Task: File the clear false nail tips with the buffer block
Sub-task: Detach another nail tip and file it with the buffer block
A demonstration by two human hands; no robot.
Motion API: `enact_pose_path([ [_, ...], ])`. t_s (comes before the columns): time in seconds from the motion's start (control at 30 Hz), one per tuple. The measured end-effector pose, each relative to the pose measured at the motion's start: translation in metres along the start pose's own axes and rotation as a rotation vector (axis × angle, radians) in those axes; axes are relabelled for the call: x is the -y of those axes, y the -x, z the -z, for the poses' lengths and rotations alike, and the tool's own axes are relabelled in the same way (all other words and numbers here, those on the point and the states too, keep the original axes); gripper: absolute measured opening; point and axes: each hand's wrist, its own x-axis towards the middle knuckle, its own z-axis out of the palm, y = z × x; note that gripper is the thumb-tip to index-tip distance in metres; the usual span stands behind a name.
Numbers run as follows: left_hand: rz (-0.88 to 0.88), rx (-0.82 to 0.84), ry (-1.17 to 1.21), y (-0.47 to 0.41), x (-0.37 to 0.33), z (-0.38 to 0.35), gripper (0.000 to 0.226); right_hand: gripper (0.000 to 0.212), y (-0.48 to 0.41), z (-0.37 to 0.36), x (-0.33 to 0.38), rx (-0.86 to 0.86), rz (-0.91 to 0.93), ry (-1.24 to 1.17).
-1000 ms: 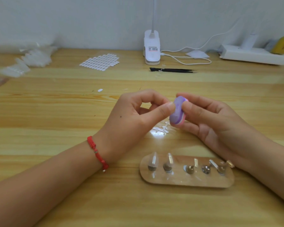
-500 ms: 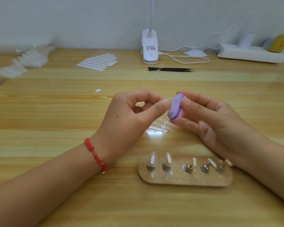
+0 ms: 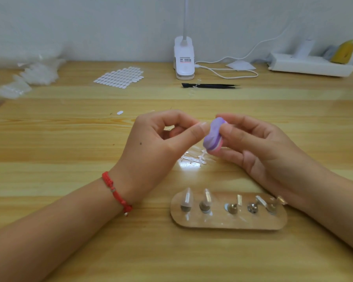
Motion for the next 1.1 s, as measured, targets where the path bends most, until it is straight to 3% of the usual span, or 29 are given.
enact_pose_path([
  [0.47, -0.042, -0.02, -0.024, -0.0011, 0.0017, 0.0002, 0.014, 0.02, -0.0003, 0.0007, -0.0001, 0.012, -0.001, -0.014],
  [0.63, -0.054, -0.011, -0.028, 0.0001, 0.0008, -0.0006, 0.015, 0.035, -0.0015, 0.005, 0.0036, 0.025, -0.056, -0.15],
  [0.77, -0.048, -0.038, -0.019, -0.0011, 0.0024, -0.0011, 0.015, 0.025, 0.0019, -0.0007, 0.0023, 0.074, -0.032, -0.011],
  [0.93, -0.038, -0.066, 0.016, -0.0024, 0.0027, 0.0001, 0.013, 0.02, -0.0003, 0.0022, 0.0056, 0.032, -0.074, -0.131],
  [1.1, -0.05, -0.075, 0.006, -0.0017, 0.0004, -0.001, 0.014, 0.023, 0.0017, -0.0014, 0.0035, 0.051, -0.054, -0.018],
])
